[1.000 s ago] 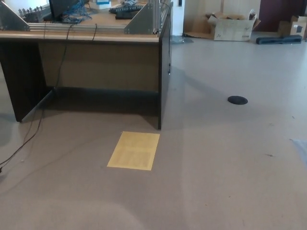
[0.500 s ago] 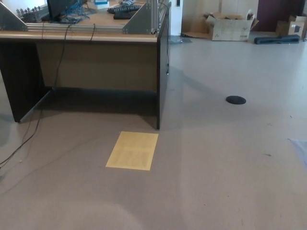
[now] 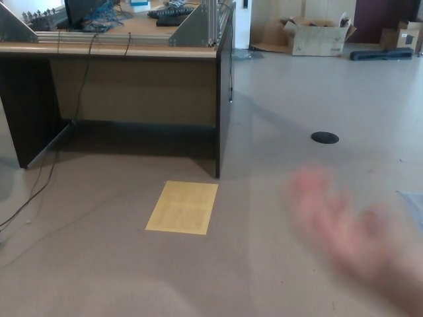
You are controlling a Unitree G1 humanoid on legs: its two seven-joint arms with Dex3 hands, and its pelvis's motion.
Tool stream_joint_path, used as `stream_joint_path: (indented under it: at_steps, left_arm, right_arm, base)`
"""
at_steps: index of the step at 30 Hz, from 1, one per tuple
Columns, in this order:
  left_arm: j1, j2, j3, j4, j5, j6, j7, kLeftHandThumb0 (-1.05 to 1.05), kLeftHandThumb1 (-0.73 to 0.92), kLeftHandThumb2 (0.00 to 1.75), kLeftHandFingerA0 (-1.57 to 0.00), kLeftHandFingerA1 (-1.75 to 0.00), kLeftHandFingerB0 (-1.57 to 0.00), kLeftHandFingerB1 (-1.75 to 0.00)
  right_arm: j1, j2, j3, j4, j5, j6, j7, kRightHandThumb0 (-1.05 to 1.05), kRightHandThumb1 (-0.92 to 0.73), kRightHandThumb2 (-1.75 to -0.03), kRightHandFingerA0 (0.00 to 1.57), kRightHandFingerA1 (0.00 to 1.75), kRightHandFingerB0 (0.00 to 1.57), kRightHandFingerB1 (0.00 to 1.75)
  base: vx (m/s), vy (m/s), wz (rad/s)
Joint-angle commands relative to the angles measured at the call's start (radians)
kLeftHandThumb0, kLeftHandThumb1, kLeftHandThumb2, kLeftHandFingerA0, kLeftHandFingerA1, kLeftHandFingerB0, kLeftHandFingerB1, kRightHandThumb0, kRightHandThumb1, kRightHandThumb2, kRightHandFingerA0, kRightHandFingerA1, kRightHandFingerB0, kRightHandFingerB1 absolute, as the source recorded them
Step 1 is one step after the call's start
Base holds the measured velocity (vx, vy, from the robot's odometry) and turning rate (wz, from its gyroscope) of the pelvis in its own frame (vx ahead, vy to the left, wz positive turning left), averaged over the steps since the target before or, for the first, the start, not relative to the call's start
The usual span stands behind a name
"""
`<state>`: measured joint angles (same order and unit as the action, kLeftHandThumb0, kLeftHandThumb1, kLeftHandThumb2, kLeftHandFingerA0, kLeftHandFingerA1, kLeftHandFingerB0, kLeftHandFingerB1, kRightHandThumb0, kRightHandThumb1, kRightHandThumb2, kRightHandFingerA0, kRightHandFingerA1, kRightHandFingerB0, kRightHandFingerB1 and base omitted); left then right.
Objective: The robot extends its left hand to pick up an emotional support dumpling from the palm of a person and brings its hand down by its side. Then it extends its arm again to hand the dumpling back to the person.
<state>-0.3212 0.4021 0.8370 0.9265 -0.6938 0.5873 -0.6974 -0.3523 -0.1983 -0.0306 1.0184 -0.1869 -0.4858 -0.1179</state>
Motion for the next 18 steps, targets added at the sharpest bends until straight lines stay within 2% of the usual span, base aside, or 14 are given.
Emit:
stream_joint_path:
  at_steps: [1,2,8,9,10,11,12,14,18]
  left_arm:
    - [0.015,0.029,-0.003,-0.013,-0.031,0.011,-0.006,-0.4,0.92,0.67,-0.8,-1.75,-0.54,-0.73]
    - [0.01,0.03,-0.006,-0.039,-0.032,-0.01,-0.024,-0.36,0.92,0.69,-0.73,-1.75,-0.43,-0.9]
    - [0.004,0.029,-0.014,-0.086,-0.039,-0.039,-0.046,-0.36,0.92,0.69,-0.73,-1.75,-0.43,-0.9]
    - [-0.091,0.058,-0.049,-0.258,-0.035,-0.067,-0.005,-0.16,0.85,0.65,-0.9,-1.53,-0.78,-0.92]
    - [-0.167,0.079,-0.094,-0.369,-0.013,-0.109,0.004,-0.09,0.78,0.68,-0.91,-1.3,-0.88,-0.86]
    - [-0.217,0.092,-0.125,-0.442,0.002,-0.137,0.008,-0.09,0.78,0.68,-0.91,-1.3,-0.88,-0.86]
    - [-0.254,0.105,-0.159,-0.515,0.021,-0.135,0.034,-0.14,0.79,0.63,-0.97,-1.36,-0.93,-0.8]
    - [-0.284,0.116,-0.193,-0.598,0.038,-0.114,0.078,-0.14,0.79,0.63,-0.97,-1.36,-0.93,-0.8]
    - [-0.279,0.112,-0.194,-0.615,0.035,-0.108,0.091,-0.14,0.79,0.63,-0.97,-1.36,-0.93,-0.8]
  right_arm:
    - [0.001,-0.011,0.005,0.001,0.004,0.008,0.001,-0.37,-0.64,-0.59,0.76,0.47,0.52,0.38]
    - [-0.002,-0.011,0.006,0.002,0.004,0.01,0.002,-0.38,-0.63,-0.59,0.75,0.47,0.52,0.38]
    - [-0.007,-0.01,0.008,0.005,0.007,0.012,0.001,-0.38,-0.63,-0.59,0.75,0.47,0.52,0.38]
    - [0.002,-0.013,0.005,-0.001,0.013,0.015,0.005,-0.38,-0.63,-0.59,0.75,0.47,0.53,0.39]
    - [0.003,-0.015,0.005,-0.001,0.012,0.017,0.005,-0.38,-0.65,-0.6,0.76,0.47,0.53,0.39]
    - [0.004,-0.016,0.005,0.0,0.011,0.018,0.004,-0.38,-0.65,-0.6,0.76,0.47,0.53,0.39]
    - [0.002,-0.017,0.007,0.001,0.009,0.021,0.002,-0.39,-0.65,-0.6,0.76,0.47,0.53,0.39]
    - [0.001,-0.018,0.008,0.001,0.006,0.023,-0.002,-0.39,-0.65,-0.6,0.76,0.47,0.53,0.39]
    - [0.001,-0.018,0.008,0.001,0.006,0.024,-0.002,-0.39,-0.65,-0.6,0.76,0.47,0.53,0.39]
  base:
    - [0.0,0.0,0.0]
    - [0.0,0.0,0.0]
    - [0.0,0.0,0.0]
    - [0.0,0.0,0.0]
    - [0.0,0.0,0.0]
    - [0.0,0.0,0.09]
    - [0.0,0.0,0.06]
    - [0.0,0.0,0.0]
    - [0.0,0.0,0.0]
